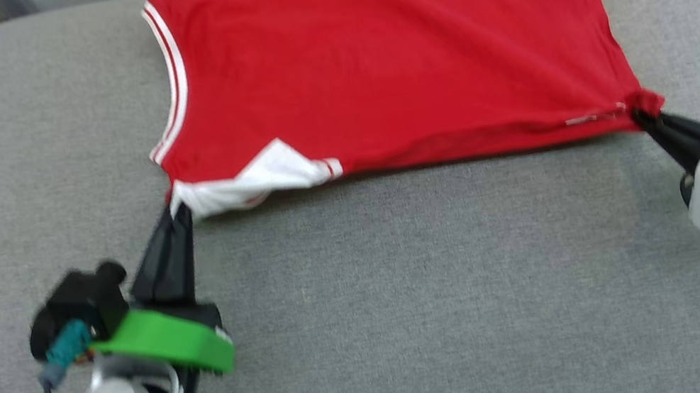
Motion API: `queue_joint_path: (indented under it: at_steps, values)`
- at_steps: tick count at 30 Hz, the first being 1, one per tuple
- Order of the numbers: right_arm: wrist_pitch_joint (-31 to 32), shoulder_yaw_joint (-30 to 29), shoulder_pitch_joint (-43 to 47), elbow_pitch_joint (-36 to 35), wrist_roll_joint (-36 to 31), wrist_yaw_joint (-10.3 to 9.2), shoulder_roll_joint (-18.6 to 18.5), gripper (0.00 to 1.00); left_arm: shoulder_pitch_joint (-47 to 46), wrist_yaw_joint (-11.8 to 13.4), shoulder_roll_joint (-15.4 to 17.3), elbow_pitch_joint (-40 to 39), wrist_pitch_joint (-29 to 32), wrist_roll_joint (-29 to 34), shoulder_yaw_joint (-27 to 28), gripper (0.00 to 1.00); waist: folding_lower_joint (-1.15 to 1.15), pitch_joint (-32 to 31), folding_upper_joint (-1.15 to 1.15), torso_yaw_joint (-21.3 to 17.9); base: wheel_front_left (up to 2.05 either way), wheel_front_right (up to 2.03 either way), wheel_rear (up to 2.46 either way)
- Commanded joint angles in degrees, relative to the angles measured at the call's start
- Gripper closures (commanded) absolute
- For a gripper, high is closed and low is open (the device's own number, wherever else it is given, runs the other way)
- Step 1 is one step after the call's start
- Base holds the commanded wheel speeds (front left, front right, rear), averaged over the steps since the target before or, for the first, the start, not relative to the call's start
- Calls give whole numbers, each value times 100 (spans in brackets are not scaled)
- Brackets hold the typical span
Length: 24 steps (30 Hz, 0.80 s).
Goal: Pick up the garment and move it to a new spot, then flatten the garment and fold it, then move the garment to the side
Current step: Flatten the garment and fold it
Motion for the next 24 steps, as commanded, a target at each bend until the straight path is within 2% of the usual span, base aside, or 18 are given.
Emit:
queue_joint_path:
  at_steps: [1, 15, 24]
  values:
    - [-63, -46, 216, -45, 98, -3, -52, 100, 278, 36, -32, 35, -33, -17, 40, 100, 1, -525, 0, 83, 0, 0, 0]
    - [19, -280, 2120, -320, 296, -3, -246, 100, 2444, 81, -313, 138, -8, -465, 38, 100, 1, -1399, 0, 82, 0, 0, 0]
    - [159, -699, 3182, -685, 300, -3, -389, 100, 3296, 148, -336, 26, 155, -582, -149, 100, 1, -1729, 0, 167, 0, 0, 0]
